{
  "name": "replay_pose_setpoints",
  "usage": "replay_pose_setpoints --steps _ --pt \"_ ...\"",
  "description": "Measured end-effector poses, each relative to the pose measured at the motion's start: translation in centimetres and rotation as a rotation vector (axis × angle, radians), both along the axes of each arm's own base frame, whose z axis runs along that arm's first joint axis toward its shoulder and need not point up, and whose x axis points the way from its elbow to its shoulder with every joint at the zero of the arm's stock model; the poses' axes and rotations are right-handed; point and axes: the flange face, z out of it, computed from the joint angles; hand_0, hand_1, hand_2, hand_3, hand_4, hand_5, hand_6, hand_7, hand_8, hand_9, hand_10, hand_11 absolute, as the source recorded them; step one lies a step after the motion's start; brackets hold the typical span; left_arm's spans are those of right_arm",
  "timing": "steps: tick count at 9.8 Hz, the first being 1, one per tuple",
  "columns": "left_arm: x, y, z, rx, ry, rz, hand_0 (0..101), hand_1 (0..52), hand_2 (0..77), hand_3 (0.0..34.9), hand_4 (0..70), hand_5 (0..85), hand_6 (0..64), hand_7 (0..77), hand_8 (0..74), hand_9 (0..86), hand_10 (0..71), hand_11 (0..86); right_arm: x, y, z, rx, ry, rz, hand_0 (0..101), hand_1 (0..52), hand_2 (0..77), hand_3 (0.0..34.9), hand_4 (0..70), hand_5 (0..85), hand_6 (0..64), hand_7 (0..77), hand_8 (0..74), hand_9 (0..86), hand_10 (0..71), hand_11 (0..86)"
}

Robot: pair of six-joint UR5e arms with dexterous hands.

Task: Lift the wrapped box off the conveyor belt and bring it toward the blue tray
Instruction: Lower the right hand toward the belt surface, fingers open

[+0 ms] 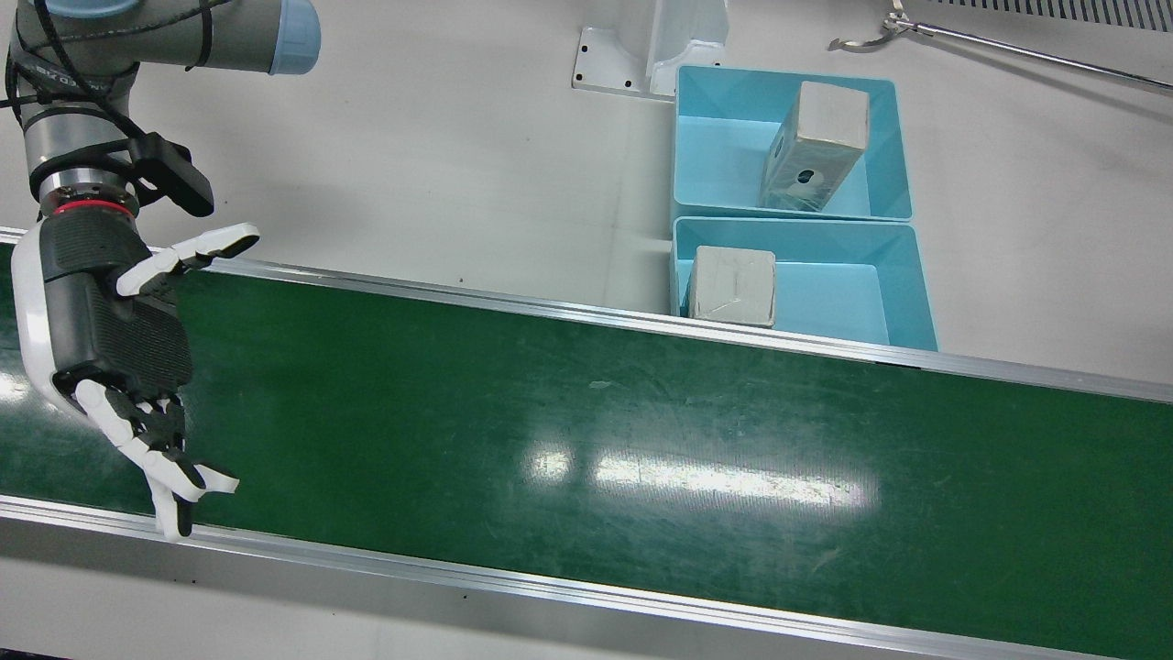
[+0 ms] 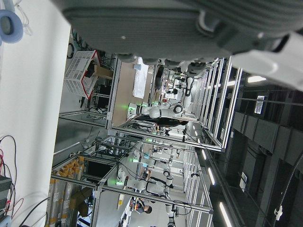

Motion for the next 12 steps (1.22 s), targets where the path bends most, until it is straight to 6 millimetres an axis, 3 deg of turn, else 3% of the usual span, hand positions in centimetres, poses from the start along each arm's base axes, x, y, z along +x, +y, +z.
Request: replay_pose_setpoints --steps 2,6,7,12 --pt "0.0 0.0 0.0 0.000 0.000 0.000 0 0.0 1.1 0.0 0.0 1.1 0.0 0.5 0.5 0.0 0.5 0.5 -1.1 -0.7 -1.0 0.007 -0.006 -0.009 45 9.3 10.9 0.0 13.1 10.4 8.2 19.6 4.9 5.4 0.0 1.1" --pt "0.0 0.0 0.0 0.000 0.000 0.000 0 0.0 1.1 0.0 0.5 1.1 0.5 0.5 0.5 0.0 0.5 0.0 -0.2 -0.7 -1.9 0.018 -0.010 -0.001 45 10.4 10.9 0.0 15.3 10.9 8.7 21.3 4.9 6.5 0.0 1.1" --pt "0.0 0.0 0.0 0.000 0.000 0.000 0 0.0 1.1 0.0 0.5 1.1 0.5 0.5 0.5 0.0 0.5 0.0 0.0 -0.6 -1.9 0.019 -0.010 0.000 45 10.4 10.9 0.0 13.6 10.9 7.1 21.3 2.2 6.0 0.0 1.1" --pt "0.0 0.0 0.0 0.000 0.000 0.000 0 0.0 0.5 0.0 0.0 1.1 0.0 0.5 0.5 0.0 0.5 0.5 0.4 -0.1 -1.3 0.012 -0.005 0.002 46 12.0 10.9 0.0 12.0 10.9 7.1 19.6 3.8 4.9 0.0 1.1"
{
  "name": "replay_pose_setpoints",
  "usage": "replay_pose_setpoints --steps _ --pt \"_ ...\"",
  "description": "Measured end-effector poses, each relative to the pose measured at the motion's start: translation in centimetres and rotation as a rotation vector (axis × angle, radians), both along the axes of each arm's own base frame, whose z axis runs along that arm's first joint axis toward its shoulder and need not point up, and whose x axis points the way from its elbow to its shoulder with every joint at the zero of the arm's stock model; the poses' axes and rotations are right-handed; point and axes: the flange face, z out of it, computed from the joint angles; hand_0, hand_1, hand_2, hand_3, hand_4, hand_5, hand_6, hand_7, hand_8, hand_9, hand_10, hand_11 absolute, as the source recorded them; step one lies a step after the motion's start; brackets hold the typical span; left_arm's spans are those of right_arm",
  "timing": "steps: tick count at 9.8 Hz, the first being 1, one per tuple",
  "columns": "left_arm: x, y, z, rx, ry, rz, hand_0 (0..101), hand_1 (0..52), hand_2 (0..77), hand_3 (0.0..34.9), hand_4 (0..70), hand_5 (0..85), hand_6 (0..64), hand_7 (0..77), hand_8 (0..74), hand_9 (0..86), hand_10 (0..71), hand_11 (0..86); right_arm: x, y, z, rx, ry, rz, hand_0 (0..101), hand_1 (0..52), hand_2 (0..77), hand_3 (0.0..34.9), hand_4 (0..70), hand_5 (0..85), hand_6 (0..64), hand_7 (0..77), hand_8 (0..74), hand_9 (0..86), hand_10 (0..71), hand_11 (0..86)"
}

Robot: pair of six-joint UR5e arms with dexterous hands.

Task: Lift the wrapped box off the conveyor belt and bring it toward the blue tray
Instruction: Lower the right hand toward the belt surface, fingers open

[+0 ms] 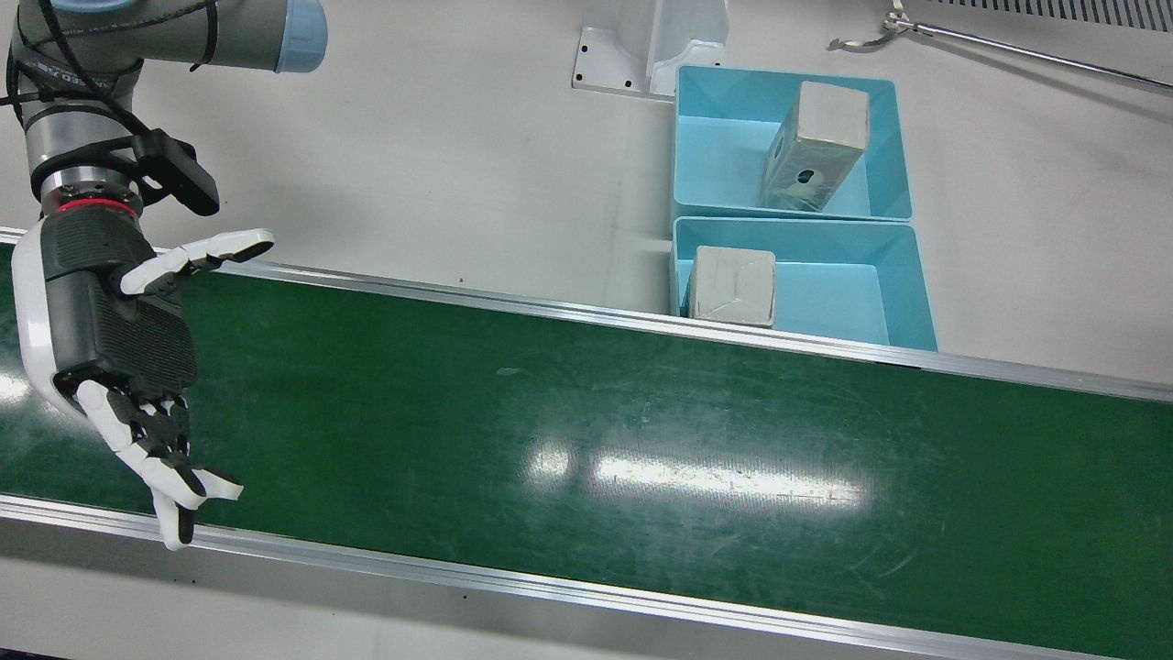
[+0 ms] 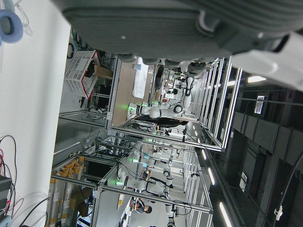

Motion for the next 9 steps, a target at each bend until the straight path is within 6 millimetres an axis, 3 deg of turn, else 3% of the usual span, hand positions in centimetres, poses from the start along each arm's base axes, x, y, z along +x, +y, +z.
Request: replay_pose_setpoints --steps 8,9 --pt "0.0 0.0 0.0 0.000 0.000 0.000 0 0.0 0.5 0.0 0.5 1.1 0.5 0.5 0.5 0.0 0.5 0.0 2.1 2.4 1.1 -0.063 0.043 0.012 46 12.5 10.9 0.0 9.8 10.4 4.9 16.9 3.3 4.4 0.0 1.1" --pt "0.0 0.0 0.0 0.000 0.000 0.000 0 0.0 1.1 0.0 0.5 1.1 0.0 0.5 0.5 0.0 0.5 0.0 2.1 2.4 0.9 -0.063 0.042 0.012 46 12.5 10.9 0.0 9.8 10.4 4.9 16.9 0.0 4.4 0.0 1.1"
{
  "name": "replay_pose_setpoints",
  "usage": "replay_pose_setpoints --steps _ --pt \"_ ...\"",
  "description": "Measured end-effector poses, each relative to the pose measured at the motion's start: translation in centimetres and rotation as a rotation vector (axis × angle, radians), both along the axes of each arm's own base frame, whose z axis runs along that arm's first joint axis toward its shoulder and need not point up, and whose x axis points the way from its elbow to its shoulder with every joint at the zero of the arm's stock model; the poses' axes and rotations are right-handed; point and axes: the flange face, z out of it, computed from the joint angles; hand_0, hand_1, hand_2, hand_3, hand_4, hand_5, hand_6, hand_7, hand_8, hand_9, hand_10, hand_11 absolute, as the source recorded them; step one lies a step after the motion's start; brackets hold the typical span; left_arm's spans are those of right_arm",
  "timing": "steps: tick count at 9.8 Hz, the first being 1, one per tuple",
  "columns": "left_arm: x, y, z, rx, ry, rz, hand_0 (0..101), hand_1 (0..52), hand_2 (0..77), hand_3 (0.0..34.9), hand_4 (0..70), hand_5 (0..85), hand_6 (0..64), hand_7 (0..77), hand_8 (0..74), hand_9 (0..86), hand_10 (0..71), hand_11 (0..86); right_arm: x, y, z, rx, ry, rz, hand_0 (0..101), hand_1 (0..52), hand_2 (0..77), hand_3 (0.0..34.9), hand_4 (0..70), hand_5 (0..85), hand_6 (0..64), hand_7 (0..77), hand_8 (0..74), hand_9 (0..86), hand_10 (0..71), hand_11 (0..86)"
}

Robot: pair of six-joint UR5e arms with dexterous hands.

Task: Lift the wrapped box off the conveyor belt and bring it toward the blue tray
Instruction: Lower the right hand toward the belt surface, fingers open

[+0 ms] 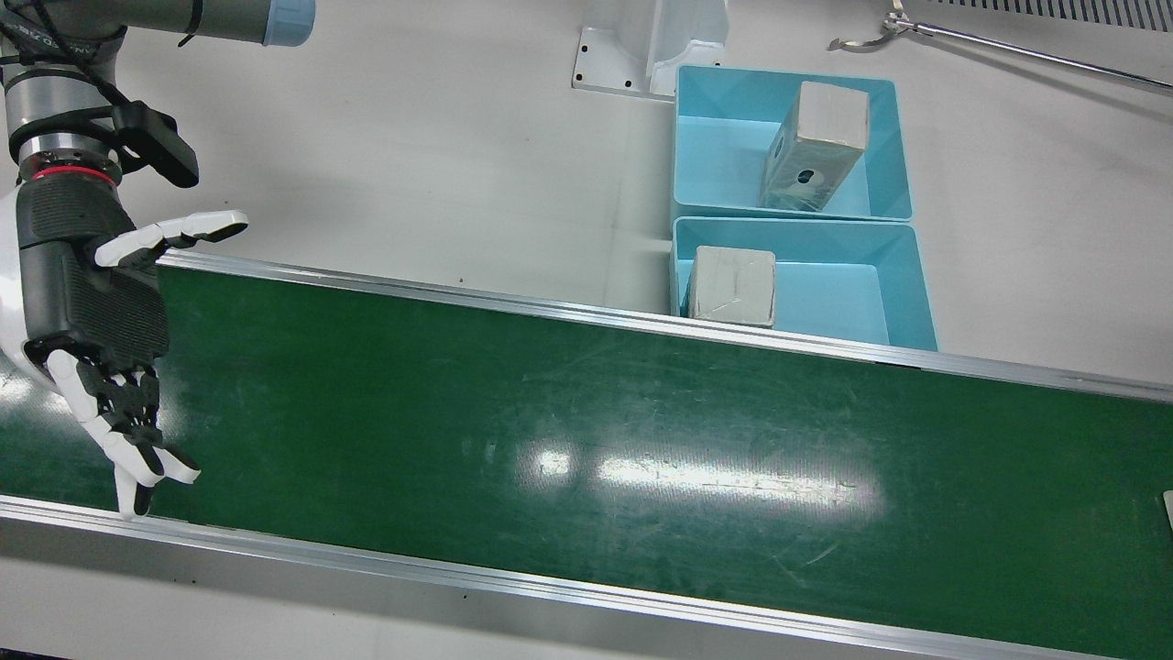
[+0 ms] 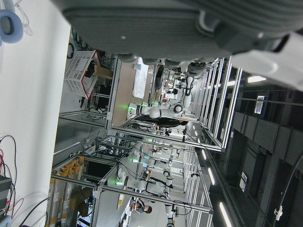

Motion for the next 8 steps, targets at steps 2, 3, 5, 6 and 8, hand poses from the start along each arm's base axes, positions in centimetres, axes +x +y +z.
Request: replay_pose_setpoints --steps 2,3,5,6,8 --pt "0.00 0.00 0.00 0.000 0.000 0.000 0 0.0 1.1 0.0 0.5 1.1 0.5 0.5 0.5 0.0 0.5 0.0 0.01 0.01 -0.24 0.002 -0.002 0.000 46 12.5 10.9 0.0 10.4 11.5 4.9 18.0 3.3 4.4 0.0 1.1" --pt "0.00 0.00 0.00 0.000 0.000 0.000 0 0.0 1.1 0.0 0.5 1.1 0.5 0.5 0.5 0.0 0.5 0.0 0.06 -0.04 -0.33 0.002 -0.002 0.002 46 12.5 10.9 0.0 10.4 11.5 4.9 18.0 3.3 4.4 0.0 1.1" --pt "0.00 0.00 0.00 0.000 0.000 0.000 0 0.0 1.1 0.0 0.5 1.1 0.0 0.5 0.5 0.0 0.5 0.0 0.04 -0.07 -0.51 0.005 -0.002 0.004 46 12.5 10.9 0.0 10.4 11.5 4.9 18.0 3.3 4.4 0.0 1.1" --pt "0.00 0.00 0.00 0.000 0.000 0.000 0 0.0 1.1 0.0 0.5 1.1 0.5 0.5 0.5 0.0 0.5 0.5 -0.07 -0.06 -0.51 0.006 -0.001 0.002 46 12.5 10.9 0.0 10.4 11.5 4.9 18.0 3.3 4.4 0.0 1.1" --pt "0.00 0.00 0.00 0.000 0.000 0.000 0 0.0 1.1 0.0 0.5 1.1 0.0 0.5 0.5 0.0 0.0 0.0 -0.51 -0.13 -0.66 0.007 0.001 -0.002 46 12.5 10.9 0.0 10.4 11.5 4.9 18.0 3.3 4.4 0.0 1.1"
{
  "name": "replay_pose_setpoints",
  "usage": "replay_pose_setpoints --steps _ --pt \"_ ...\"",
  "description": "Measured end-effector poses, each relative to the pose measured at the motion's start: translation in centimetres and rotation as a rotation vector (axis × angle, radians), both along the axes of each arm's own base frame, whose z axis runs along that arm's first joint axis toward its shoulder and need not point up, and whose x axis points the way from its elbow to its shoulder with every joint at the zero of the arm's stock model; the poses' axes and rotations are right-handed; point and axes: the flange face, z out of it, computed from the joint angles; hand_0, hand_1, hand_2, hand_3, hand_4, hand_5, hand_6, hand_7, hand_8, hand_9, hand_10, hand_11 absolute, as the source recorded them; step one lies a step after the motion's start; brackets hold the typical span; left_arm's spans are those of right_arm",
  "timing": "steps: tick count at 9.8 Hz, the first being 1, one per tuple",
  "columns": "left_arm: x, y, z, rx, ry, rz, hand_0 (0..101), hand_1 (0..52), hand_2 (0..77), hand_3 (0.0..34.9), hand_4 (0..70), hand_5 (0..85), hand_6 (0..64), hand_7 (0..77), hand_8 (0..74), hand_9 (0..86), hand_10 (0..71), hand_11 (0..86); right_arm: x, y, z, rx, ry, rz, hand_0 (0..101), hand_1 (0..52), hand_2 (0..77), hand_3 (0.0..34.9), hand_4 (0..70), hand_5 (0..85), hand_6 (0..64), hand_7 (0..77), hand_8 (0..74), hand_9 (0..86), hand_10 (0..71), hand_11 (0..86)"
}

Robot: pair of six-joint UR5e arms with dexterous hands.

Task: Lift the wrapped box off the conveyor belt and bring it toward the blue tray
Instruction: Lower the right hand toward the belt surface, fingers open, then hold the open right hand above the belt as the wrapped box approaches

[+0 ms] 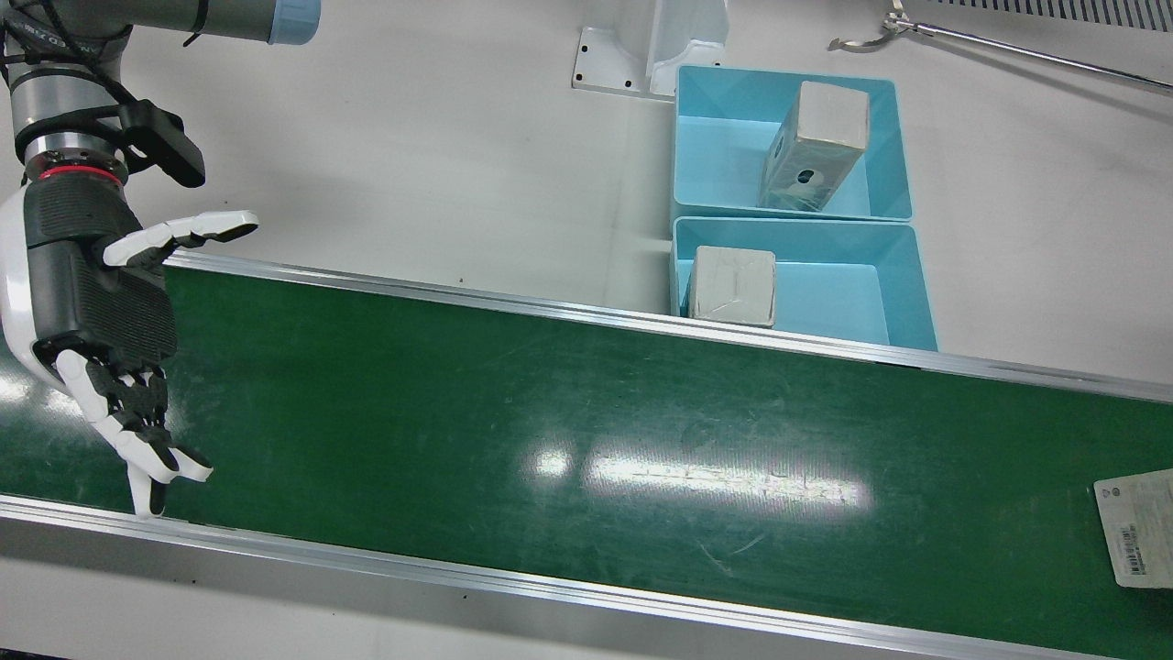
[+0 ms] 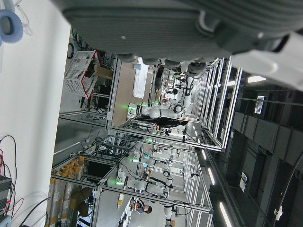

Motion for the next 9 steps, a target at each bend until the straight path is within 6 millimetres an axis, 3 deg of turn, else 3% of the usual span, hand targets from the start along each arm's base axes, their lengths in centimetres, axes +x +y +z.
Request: replay_pose_setpoints --steps 4,9 --pt "0.0 0.0 0.0 0.000 0.000 0.000 0 0.0 0.5 0.0 0.5 1.1 0.5 0.5 0.5 0.0 0.0 0.5 -1.7 -1.3 -1.4 0.014 0.006 -0.005 46 12.5 13.1 0.0 10.4 12.5 6.5 20.2 3.3 5.4 0.0 1.1" --pt "0.0 0.0 0.0 0.000 0.000 0.000 0 0.0 1.1 0.0 0.5 1.1 0.5 0.5 0.5 0.0 0.5 0.5 -2.7 -2.0 -1.6 0.010 0.018 -0.003 46 12.5 13.6 0.0 11.5 12.5 6.5 21.3 4.4 5.4 0.0 1.1"
